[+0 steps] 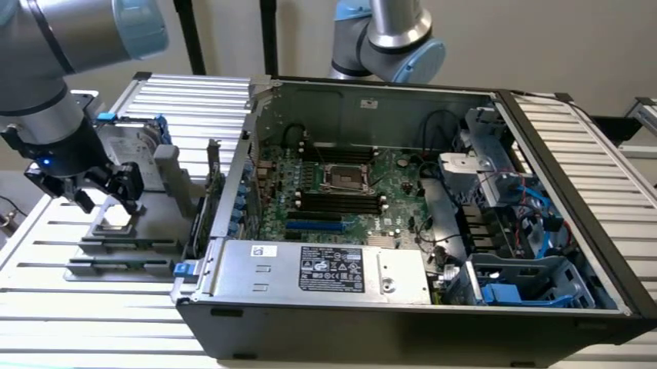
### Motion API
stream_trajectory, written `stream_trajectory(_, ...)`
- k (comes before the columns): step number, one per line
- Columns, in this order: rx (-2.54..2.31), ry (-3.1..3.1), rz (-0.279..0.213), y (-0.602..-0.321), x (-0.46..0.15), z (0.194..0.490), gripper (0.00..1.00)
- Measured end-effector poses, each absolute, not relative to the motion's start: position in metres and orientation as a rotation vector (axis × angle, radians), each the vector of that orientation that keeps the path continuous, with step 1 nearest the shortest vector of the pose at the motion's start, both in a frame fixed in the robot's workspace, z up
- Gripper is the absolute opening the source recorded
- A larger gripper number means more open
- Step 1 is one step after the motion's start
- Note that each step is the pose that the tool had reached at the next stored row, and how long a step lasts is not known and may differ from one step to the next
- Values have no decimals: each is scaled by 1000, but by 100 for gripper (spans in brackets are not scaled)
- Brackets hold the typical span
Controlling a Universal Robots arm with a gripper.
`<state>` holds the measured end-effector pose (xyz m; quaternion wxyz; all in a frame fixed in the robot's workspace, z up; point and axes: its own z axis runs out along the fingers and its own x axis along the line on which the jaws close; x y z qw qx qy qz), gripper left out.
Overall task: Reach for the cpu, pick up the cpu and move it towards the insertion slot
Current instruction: 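Pick up the cpu and move it towards the insertion slot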
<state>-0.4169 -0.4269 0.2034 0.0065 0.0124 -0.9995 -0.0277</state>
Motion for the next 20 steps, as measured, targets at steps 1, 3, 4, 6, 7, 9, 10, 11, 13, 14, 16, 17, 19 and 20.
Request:
stream_trajectory(1,39,-3127,-87,-427,-417,203,71)
stream_trajectory(3,39,-3127,-88,-427,-416,201,71)
stream_trajectory(4,39,-3127,-89,-427,-416,200,71)
stream_trajectory(6,39,-3127,-88,-427,-416,199,71)
stream_trajectory(7,39,-3127,-88,-427,-416,199,71)
stream_trajectory(9,39,-3127,-89,-427,-415,198,71)
stream_trajectory(10,39,-3127,-89,-427,-415,197,71)
stream_trajectory(11,39,-3127,-89,-427,-415,197,71)
stream_trajectory(13,39,-3127,-89,-427,-415,196,71)
stream_trajectory(14,39,-3127,-89,-427,-414,195,71)
stream_trajectory(16,39,-3127,-88,-427,-414,194,71)
stream_trajectory(17,39,-3127,-88,-427,-414,194,71)
stream_trajectory(19,39,-3127,-88,-427,-414,193,71)
stream_trajectory(20,39,-3127,-88,-427,-414,192,71)
